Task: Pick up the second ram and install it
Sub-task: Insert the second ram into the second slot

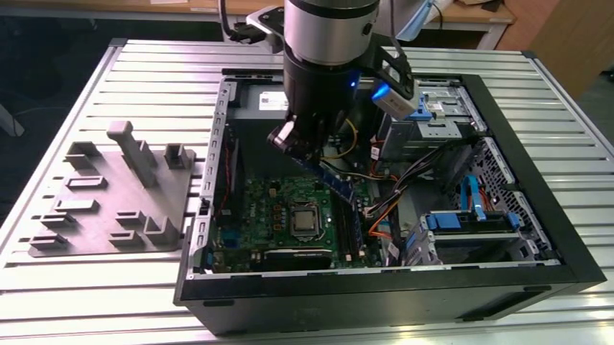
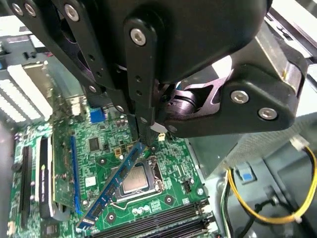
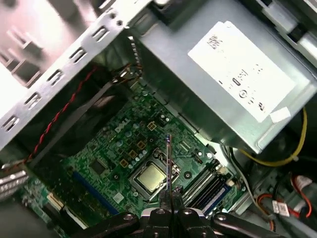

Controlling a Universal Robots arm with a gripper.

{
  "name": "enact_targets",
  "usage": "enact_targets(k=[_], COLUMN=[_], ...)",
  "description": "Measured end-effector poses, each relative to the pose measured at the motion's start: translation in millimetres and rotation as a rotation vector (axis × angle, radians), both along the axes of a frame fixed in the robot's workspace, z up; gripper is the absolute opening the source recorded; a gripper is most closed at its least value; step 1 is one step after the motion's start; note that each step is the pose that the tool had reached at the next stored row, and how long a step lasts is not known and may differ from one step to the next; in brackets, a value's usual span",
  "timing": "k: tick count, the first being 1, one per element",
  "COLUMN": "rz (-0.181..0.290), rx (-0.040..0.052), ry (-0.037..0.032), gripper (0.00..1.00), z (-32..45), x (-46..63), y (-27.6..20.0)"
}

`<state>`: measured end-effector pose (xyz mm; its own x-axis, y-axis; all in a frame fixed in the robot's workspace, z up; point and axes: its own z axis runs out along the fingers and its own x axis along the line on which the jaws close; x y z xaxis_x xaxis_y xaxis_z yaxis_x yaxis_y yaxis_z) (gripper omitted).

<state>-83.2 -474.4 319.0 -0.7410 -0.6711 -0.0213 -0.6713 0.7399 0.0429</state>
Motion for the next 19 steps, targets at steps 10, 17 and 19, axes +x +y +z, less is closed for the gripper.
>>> enact_targets(k=[10,17,19], rz=[-0.181,-0.309,-0.345], rx=[0.0000,0.0000,0.0000], ry=[0.0000,-0.0001,0.0000], gripper=[0.13,0.13,0.13], z=[-2.0,-3.5,-3.9], x=[0.0,0.0,0.0], y=[0.0,0.0,0.0])
